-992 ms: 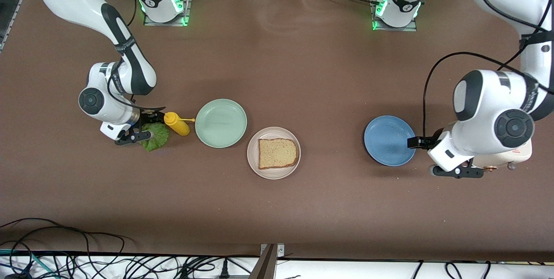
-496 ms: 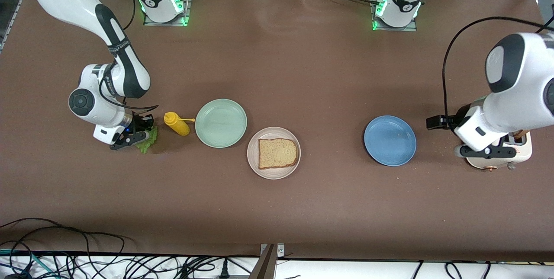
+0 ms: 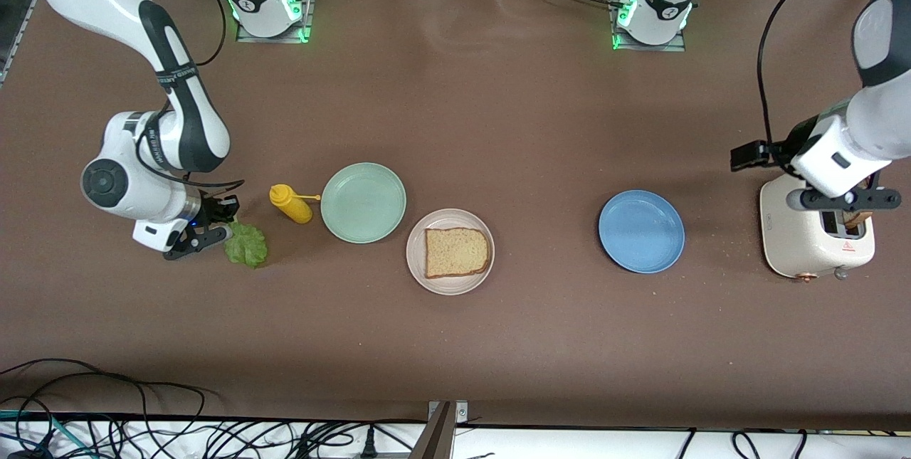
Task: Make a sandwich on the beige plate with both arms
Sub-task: 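Grasp the lettuce leaf with the right gripper while the left gripper returns, then carry the lettuce with the right gripper and lay it on the bread, then open the right gripper and draw it back from the beige plate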
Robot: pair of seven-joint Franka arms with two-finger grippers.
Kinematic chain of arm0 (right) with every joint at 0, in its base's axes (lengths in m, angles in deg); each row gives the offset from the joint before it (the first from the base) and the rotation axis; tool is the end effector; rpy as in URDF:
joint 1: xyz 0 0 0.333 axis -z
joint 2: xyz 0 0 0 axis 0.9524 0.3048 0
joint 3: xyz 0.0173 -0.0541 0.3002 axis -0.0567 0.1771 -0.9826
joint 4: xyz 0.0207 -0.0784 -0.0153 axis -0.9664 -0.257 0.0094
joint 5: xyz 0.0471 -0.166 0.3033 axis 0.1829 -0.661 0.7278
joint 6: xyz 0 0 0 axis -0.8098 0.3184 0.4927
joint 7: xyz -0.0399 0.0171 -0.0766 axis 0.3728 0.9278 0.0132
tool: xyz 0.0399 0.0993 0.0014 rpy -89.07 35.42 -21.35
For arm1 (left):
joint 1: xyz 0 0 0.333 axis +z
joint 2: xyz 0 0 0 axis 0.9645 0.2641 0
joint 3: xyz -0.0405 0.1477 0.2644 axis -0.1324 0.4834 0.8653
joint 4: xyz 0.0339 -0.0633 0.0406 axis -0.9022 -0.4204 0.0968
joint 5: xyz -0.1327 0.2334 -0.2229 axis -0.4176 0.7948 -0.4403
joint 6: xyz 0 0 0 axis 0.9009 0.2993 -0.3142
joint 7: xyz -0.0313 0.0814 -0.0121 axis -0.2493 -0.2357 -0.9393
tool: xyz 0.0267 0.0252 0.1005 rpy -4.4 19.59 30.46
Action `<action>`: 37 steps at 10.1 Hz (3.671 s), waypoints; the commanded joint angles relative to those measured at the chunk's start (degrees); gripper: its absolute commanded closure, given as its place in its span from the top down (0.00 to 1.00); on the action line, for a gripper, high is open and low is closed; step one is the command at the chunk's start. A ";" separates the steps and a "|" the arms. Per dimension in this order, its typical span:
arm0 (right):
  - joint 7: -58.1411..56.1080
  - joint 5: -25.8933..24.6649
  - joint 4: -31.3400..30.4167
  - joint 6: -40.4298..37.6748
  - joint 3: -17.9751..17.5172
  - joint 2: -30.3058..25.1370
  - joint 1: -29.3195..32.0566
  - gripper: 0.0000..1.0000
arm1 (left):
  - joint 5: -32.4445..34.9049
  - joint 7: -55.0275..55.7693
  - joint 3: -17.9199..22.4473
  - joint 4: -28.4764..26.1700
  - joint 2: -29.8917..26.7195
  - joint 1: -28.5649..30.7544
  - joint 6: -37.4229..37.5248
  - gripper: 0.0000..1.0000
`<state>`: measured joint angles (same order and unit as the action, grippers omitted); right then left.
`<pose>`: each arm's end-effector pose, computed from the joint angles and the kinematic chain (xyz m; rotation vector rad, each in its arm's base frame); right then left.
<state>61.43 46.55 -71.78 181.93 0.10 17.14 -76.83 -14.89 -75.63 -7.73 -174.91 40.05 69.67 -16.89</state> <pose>0.5944 0.0196 0.2800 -3.0487 -0.6374 0.2125 0.5479 -0.0191 0.5315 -3.1206 -0.0354 0.2899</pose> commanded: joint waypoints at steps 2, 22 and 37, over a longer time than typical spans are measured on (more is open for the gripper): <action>-0.27 -0.44 12.14 -14.22 -0.28 0.35 0.27 0.00 | 1.74 -0.86 -0.42 -3.93 -4.00 0.53 0.06 1.00; 63.54 0.79 26.94 15.78 -3.71 19.85 -32.69 0.00 | -2.21 -1.21 -0.59 1.43 -1.89 1.59 6.48 1.00; 26.71 1.05 26.59 -36.27 3.84 1.07 -22.87 1.00 | -1.60 -1.12 -0.68 1.52 -1.09 1.41 6.30 1.00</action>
<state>97.02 46.65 -43.73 151.81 3.23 21.31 -101.58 -15.83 -75.63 -8.27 -175.03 38.25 70.84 -11.49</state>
